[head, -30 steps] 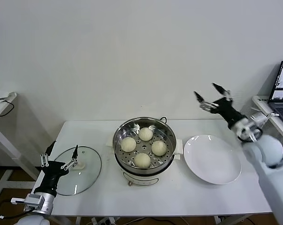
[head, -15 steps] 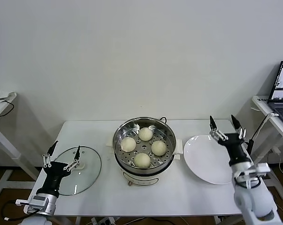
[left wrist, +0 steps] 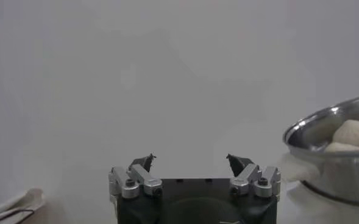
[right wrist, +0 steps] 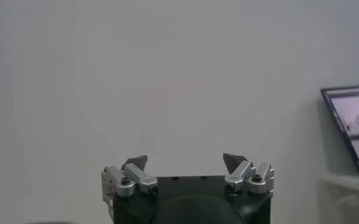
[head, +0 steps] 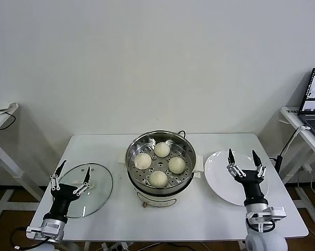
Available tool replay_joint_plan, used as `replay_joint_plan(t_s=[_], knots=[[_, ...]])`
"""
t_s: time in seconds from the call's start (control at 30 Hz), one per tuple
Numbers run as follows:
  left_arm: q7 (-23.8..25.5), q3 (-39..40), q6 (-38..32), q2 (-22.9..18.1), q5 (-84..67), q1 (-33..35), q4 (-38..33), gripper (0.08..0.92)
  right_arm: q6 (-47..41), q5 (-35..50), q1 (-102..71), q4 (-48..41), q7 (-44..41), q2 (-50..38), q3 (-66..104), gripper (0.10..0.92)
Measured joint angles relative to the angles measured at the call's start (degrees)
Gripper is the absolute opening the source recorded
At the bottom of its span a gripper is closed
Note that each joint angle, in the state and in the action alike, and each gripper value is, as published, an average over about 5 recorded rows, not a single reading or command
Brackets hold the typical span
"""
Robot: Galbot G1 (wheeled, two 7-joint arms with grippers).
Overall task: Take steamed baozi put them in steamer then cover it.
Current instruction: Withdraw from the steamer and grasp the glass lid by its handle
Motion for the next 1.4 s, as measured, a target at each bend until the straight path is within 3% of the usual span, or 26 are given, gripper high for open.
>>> replay_joint_plan(t_s=[0.37,0.73,1.03,1.4], knots=[[-7.79,-1.99,-8.25,2.16,25.24,1.02,7.86,0.823,1.26,-1.38,0.06,-1.53,0.64,2.94,-0.58,0.823],[-17.03,-3.78,-10.82,3.14,49.24,0.27,15.26,0.823,2.13,-1.96,0.74,-2.72,0.89,4.17,-0.59,0.823],[-21.53,-3.94,-10.94,3.69,58.74,-1.98,20.79,0.823,2.11,-1.9,1.22,-2.95,0.94,4.36,-0.36,0.823],[-23.44,-3.49,-9.55,4.19,63.41,-5.4,25.36,0.823,2.11,-1.93,1.55,-3.36,0.9,4.47,-0.11,0.823]])
